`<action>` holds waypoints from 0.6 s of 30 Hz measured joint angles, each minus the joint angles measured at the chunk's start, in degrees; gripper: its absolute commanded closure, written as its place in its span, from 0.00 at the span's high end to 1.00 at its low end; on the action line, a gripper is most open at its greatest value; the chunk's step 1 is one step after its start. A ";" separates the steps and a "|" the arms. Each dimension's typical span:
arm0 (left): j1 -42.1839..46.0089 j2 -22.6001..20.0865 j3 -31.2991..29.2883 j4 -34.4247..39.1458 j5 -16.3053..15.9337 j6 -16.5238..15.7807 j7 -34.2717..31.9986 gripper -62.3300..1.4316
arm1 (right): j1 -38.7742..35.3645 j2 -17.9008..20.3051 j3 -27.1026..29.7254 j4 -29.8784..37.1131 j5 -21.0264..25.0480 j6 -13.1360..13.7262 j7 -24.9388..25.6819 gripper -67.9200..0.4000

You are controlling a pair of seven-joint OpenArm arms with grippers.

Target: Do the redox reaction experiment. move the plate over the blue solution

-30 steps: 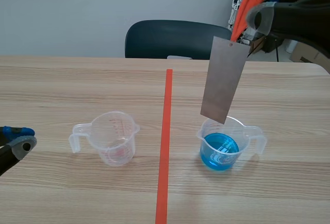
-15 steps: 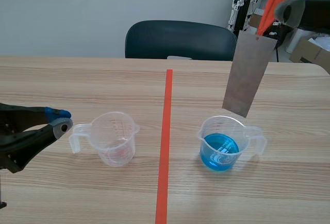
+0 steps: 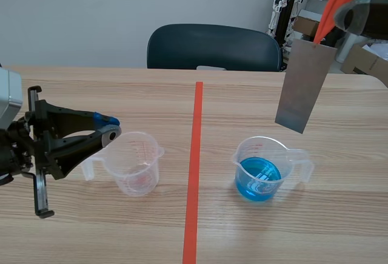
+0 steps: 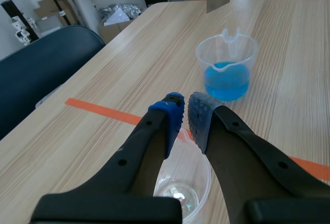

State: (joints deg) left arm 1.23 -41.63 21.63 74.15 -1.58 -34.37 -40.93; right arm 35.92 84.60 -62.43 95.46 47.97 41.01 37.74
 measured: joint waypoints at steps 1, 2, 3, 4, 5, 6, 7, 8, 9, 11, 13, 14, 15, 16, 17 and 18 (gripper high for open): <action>-0.52 0.50 0.50 0.00 -0.02 0.00 0.02 0.14 | -0.42 0.00 0.00 0.00 0.00 0.00 0.63 0.01; -0.96 0.98 0.90 0.00 -0.02 -0.04 0.33 0.14 | -0.79 0.00 0.00 0.00 0.00 0.04 0.98 0.01; -1.36 1.53 1.18 0.00 -0.02 -0.15 0.96 0.14 | -1.09 0.00 0.00 0.00 -0.28 0.17 1.14 0.01; -1.70 2.03 1.36 0.00 0.00 -0.22 1.86 0.14 | -1.38 0.00 0.00 0.00 -0.85 0.17 1.62 0.01; -1.95 2.60 1.46 0.00 0.00 -0.22 2.60 0.14 | -1.55 0.00 0.00 0.00 -1.07 0.17 1.90 0.01; -2.25 3.08 1.62 0.00 0.00 -0.20 2.99 0.14 | -1.57 0.00 0.00 0.00 -1.07 0.17 1.90 0.01; -2.54 3.61 1.79 0.00 0.00 -0.22 2.97 0.14 | -1.57 0.00 0.00 0.00 -1.07 0.17 1.92 0.01; -2.91 4.13 2.16 0.00 0.00 -0.20 2.99 0.14 | -1.57 0.00 0.00 0.00 -1.07 0.17 1.92 0.01; -3.26 4.63 2.47 0.00 0.00 -0.22 2.99 0.14 | -1.57 -0.02 0.00 0.00 -1.07 0.17 1.92 0.01; -4.20 5.81 3.06 0.00 0.00 -0.20 3.78 0.14 | -1.57 -0.02 0.00 0.00 -1.07 0.15 1.99 0.01; -5.16 7.06 3.63 0.00 0.09 -0.20 5.64 0.13 | -1.75 -0.02 0.00 0.00 -1.07 0.15 2.75 0.01; -5.60 7.72 3.82 0.00 0.50 -0.20 6.01 0.13 | -1.86 -0.02 0.00 0.00 -1.07 0.02 2.80 0.01; -5.97 8.31 4.02 0.00 0.98 -0.20 5.97 0.13 | -1.99 -0.09 0.00 0.00 -1.07 -0.11 2.75 0.01; -6.38 8.90 4.24 0.00 1.33 -0.20 5.95 0.13 | -2.05 -0.17 0.00 0.00 -1.07 -0.31 2.75 0.01; -6.71 9.46 4.35 0.00 1.46 -0.20 5.95 0.13 | -2.21 -0.31 0.00 0.00 -1.09 -0.72 2.73 0.01; -6.97 10.01 4.37 0.00 1.57 -0.22 5.97 0.13 | -2.23 -0.50 0.00 0.00 -1.07 -0.76 2.73 0.01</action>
State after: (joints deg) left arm -5.74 -31.62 26.00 74.15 -0.01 -34.59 -34.96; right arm 33.69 84.09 -62.43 95.46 46.89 40.25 40.47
